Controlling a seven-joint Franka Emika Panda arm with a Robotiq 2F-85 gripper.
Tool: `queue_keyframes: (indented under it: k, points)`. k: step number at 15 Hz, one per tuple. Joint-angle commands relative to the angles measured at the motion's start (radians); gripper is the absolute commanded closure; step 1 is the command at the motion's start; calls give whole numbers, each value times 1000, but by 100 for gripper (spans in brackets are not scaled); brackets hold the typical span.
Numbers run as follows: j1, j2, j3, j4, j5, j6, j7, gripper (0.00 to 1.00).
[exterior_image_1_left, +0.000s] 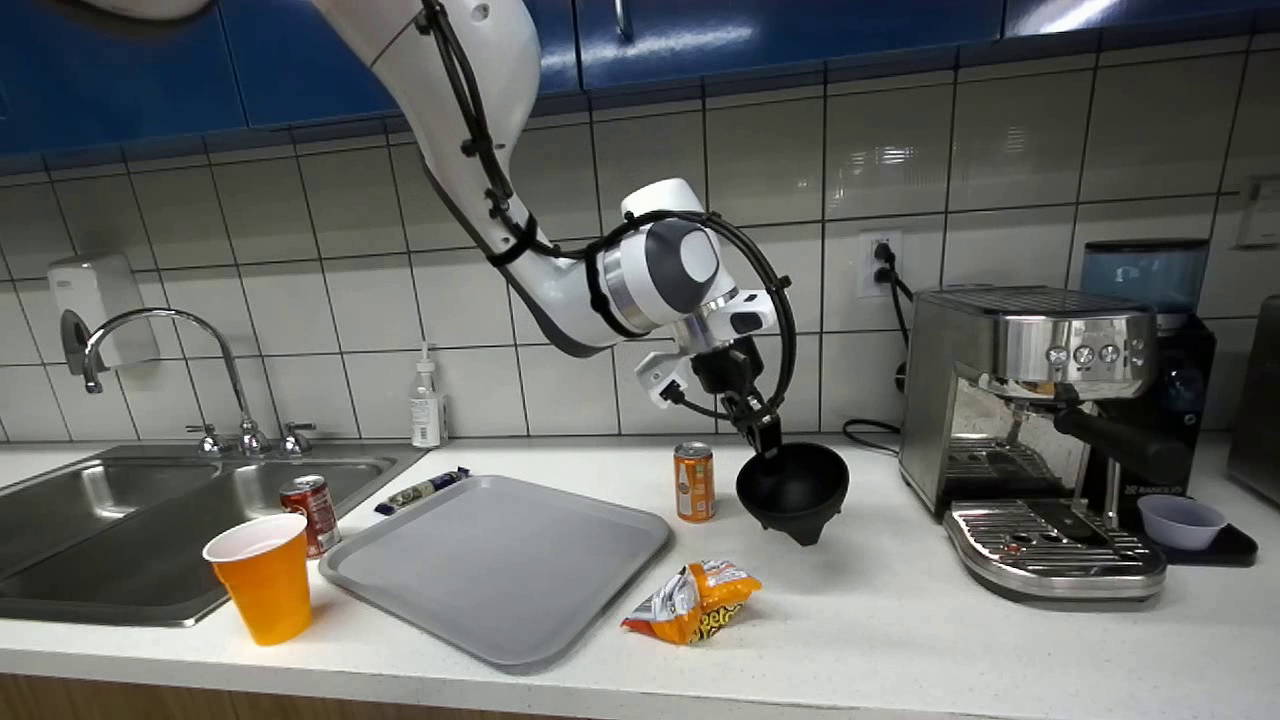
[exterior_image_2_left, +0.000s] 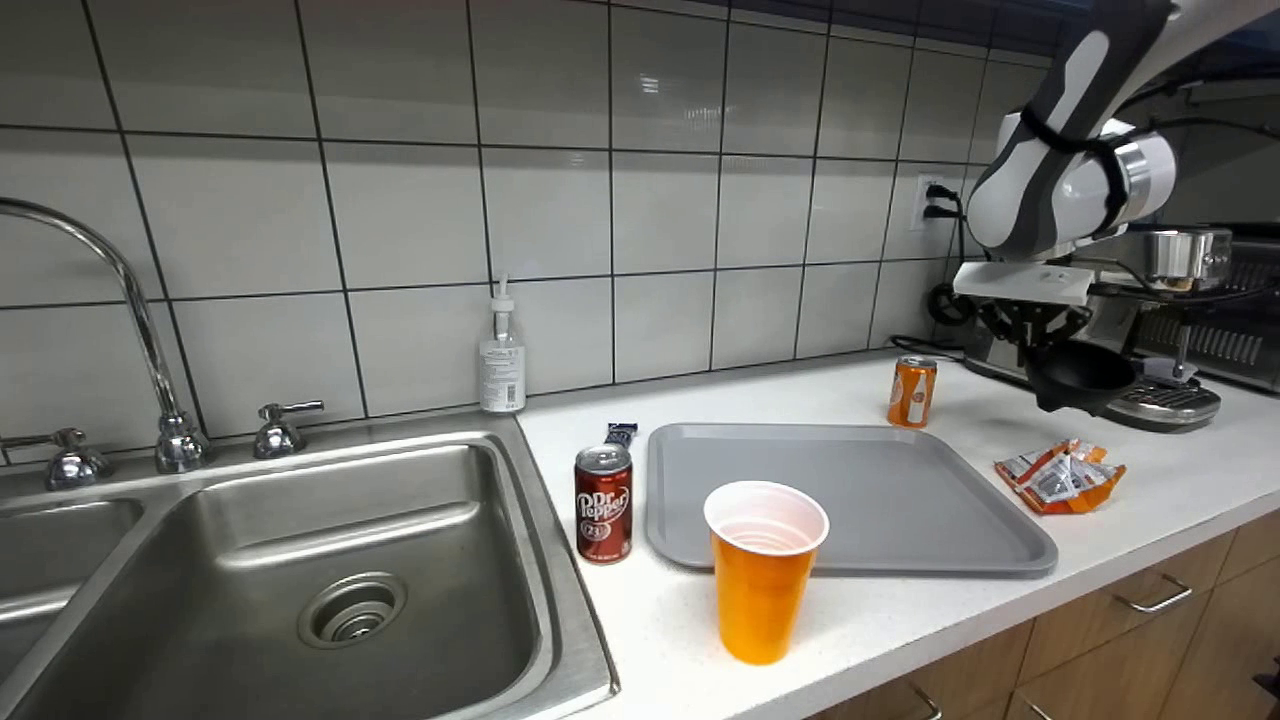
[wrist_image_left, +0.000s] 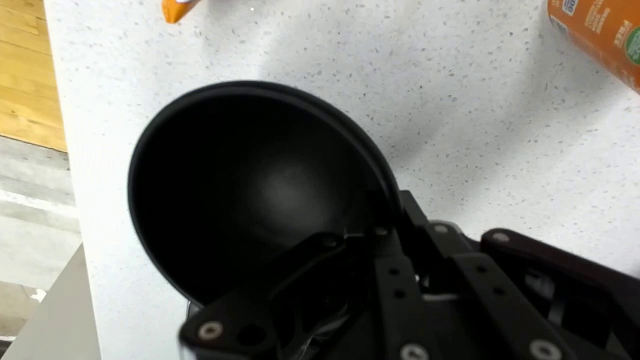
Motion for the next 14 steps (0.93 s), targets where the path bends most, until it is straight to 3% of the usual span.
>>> queue_keyframes:
  k: [1,14]
  points:
    - [-33,62,22,100,57,-54,-67,98]
    - [-32,139,19,165,124,-101,-115,98]
